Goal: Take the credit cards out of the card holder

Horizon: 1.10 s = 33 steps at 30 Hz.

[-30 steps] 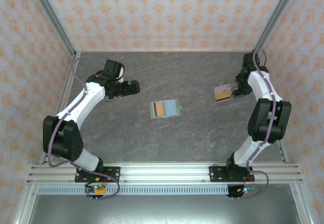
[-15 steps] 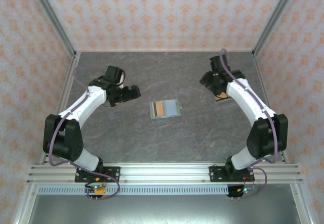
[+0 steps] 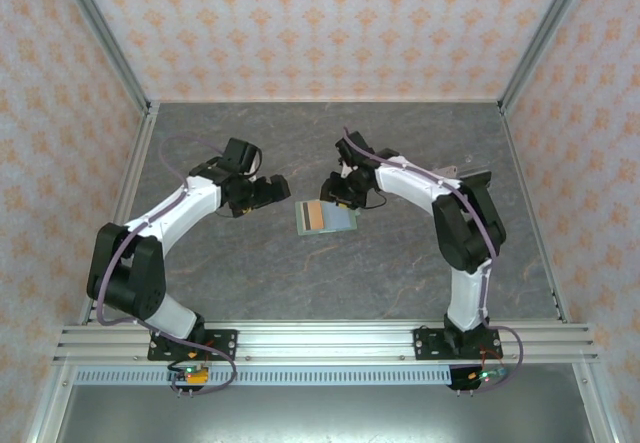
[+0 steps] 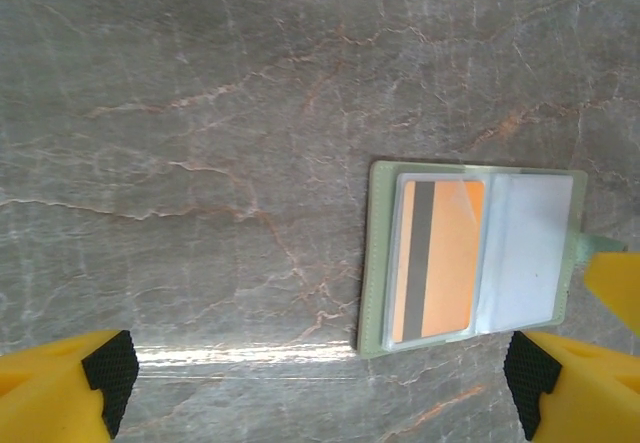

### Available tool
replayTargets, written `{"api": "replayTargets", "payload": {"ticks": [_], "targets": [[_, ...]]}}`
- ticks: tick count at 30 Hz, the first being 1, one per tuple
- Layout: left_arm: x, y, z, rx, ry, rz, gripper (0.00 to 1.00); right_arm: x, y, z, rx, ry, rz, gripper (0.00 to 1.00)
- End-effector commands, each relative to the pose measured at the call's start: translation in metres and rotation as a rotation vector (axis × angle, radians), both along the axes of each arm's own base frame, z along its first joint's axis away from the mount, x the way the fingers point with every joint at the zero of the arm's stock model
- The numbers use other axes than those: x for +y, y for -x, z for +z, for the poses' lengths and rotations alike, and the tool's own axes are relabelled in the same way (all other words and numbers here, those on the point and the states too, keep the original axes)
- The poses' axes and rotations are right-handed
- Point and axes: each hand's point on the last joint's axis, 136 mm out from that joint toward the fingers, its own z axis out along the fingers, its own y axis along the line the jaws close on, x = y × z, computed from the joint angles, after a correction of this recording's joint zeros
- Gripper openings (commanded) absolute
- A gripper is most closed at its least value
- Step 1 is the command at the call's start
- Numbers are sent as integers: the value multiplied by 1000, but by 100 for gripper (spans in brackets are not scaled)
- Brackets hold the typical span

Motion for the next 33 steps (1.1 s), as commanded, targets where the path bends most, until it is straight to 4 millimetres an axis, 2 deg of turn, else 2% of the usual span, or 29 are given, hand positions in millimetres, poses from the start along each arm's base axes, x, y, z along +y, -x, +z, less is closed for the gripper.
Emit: {"api": "replayTargets", "payload": {"ticks": [1, 3, 8, 16, 22, 33], "targets": [[-14, -8, -6, 8, 27, 11, 95, 20, -9, 6, -22, -60, 47, 37], [-23, -11, -9, 13, 47, 4, 92, 24, -10, -3, 0, -60, 55, 30], [-34, -19, -17, 28, 71, 11, 89, 26, -13, -20, 36, -29, 70, 22], [-47, -25, -33, 69, 108, 32, 74, 26, -16, -38, 58, 3, 81, 21], [-61, -27, -39, 84, 141, 15, 51, 26, -15, -44, 71, 5, 77, 19], [-71, -33, -51, 115, 137, -16, 32, 20, -15, -48, 90, 5, 67, 18]]}}
